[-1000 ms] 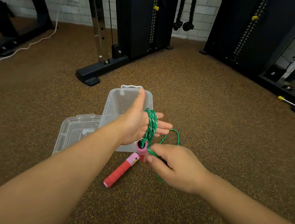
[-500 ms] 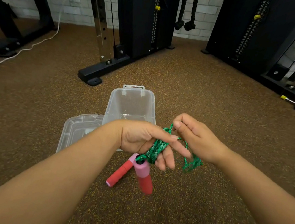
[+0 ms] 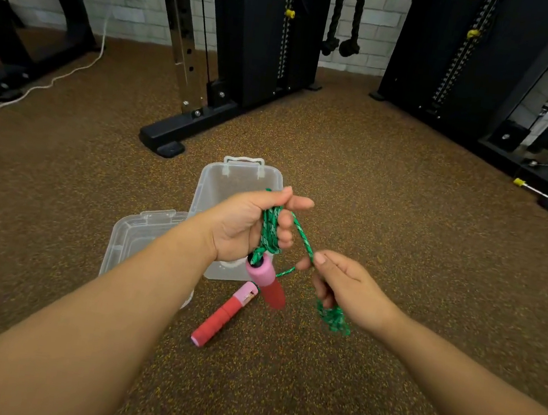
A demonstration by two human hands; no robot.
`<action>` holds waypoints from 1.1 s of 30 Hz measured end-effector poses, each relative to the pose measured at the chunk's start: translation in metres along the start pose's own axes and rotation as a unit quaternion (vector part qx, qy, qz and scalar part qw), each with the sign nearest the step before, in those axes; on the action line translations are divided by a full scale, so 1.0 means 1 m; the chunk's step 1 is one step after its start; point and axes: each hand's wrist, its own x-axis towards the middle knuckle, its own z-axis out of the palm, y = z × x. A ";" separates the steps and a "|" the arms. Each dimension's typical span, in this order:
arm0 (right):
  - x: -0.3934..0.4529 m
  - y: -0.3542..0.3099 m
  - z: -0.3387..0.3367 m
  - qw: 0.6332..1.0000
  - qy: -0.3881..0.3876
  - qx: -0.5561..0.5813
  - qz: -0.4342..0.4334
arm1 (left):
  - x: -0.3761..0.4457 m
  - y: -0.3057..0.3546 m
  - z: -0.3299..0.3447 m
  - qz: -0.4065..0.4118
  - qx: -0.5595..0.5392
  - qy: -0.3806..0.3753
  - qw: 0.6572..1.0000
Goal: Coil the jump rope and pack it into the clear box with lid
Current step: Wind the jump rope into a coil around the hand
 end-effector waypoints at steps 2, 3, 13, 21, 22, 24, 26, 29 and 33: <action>-0.004 0.004 -0.005 1.000 0.000 0.007 0.000 | 0.002 0.004 -0.004 0.017 -0.022 0.031 0.999; -0.006 0.006 -0.008 1.000 0.003 0.002 -0.002 | 0.002 0.006 -0.006 0.022 -0.029 0.044 0.998; -0.006 0.016 -0.005 0.974 0.220 -0.035 0.025 | 0.003 0.006 -0.001 0.020 0.005 0.047 0.999; -0.012 0.023 0.014 0.948 0.095 -0.303 0.005 | 0.007 0.003 -0.004 0.045 -0.019 0.090 0.995; -0.013 0.022 0.015 0.948 0.085 -0.307 0.000 | 0.009 0.003 -0.004 0.051 -0.022 0.101 0.993; -0.018 0.019 0.019 0.942 0.055 -0.328 -0.034 | 0.012 0.002 -0.004 0.061 -0.023 0.121 0.991; -0.023 0.011 0.021 0.919 0.022 -0.383 -0.093 | 0.015 -0.001 -0.002 0.066 -0.008 0.134 0.989; -0.026 -0.009 0.021 0.897 0.006 -0.403 -0.181 | 0.020 -0.007 0.002 0.059 0.028 0.119 0.991; -0.024 -0.038 0.012 0.891 0.003 -0.387 -0.238 | 0.020 -0.012 0.010 0.031 0.162 0.099 0.981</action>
